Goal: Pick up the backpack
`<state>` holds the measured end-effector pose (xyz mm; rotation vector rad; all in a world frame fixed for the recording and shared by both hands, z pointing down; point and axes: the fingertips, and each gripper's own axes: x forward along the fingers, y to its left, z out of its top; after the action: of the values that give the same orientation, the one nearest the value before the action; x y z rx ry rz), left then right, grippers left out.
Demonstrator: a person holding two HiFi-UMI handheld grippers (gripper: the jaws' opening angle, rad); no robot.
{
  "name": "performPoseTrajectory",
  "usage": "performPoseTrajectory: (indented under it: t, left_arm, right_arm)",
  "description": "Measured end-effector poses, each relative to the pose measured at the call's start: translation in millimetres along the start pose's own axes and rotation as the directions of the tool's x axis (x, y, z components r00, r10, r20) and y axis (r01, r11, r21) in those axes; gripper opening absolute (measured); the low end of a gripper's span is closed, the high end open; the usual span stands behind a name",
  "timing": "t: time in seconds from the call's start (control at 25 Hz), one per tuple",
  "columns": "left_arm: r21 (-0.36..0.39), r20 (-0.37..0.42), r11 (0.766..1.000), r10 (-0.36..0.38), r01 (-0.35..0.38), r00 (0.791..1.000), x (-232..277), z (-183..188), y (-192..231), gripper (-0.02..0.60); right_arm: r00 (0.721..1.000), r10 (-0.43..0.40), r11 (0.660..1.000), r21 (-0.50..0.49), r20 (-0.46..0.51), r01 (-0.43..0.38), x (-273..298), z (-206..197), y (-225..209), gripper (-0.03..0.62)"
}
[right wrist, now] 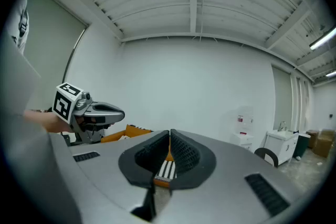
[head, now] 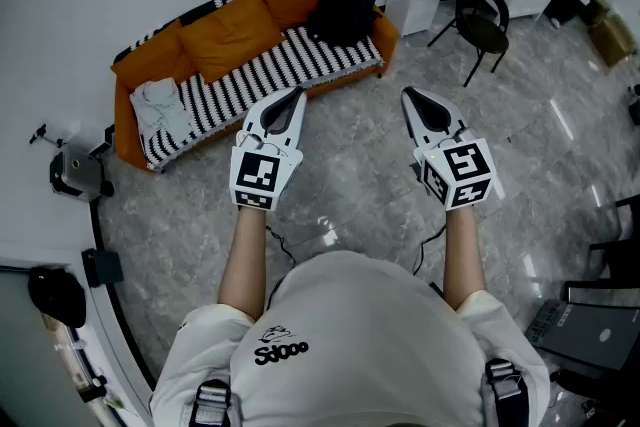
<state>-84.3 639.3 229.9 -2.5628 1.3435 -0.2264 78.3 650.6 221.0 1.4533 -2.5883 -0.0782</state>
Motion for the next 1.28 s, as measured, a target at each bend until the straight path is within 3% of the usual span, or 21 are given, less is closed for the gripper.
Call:
performPoseTrajectory:
  t: [0.32,0.68,0.92,1.12,1.28]
  left_arm:
    - [-0.05,0.007,0.999,0.007,-0.007,1.0,8.3,4.6,-0.1,0.022]
    - [-0.011,-0.005,0.999,0.038,-0.038,0.999,16.3,11.8,-40.3,0.023]
    - [-0.127,0.006,0.99,0.068,-0.067,0.998,10.7,8.1,-58.9,0.021]
    - [-0.032,-0.026,0.998,0.058,-0.058,0.998,20.8,12.8,-88.9,0.021]
    - [-0.026,-0.027,0.998,0.06,-0.061,0.998,29.5,13.3,-97.4,0.021]
  right_arm:
    - [1.0,0.01,0.999,0.037,-0.001,-0.01,-0.1,-5.4,-13.9,0.034]
    - [0.999,0.035,0.998,0.047,-0.002,-0.035,-24.9,-18.0,-45.0,0.034]
    - [0.998,0.064,0.997,0.044,-0.012,-0.063,-44.1,-32.9,-57.4,0.034]
    - [0.998,0.062,0.996,0.066,-0.024,-0.061,-59.0,-43.8,-77.5,0.034]
    - [0.997,0.069,0.996,0.063,-0.024,-0.067,-60.7,-46.7,-82.8,0.034]
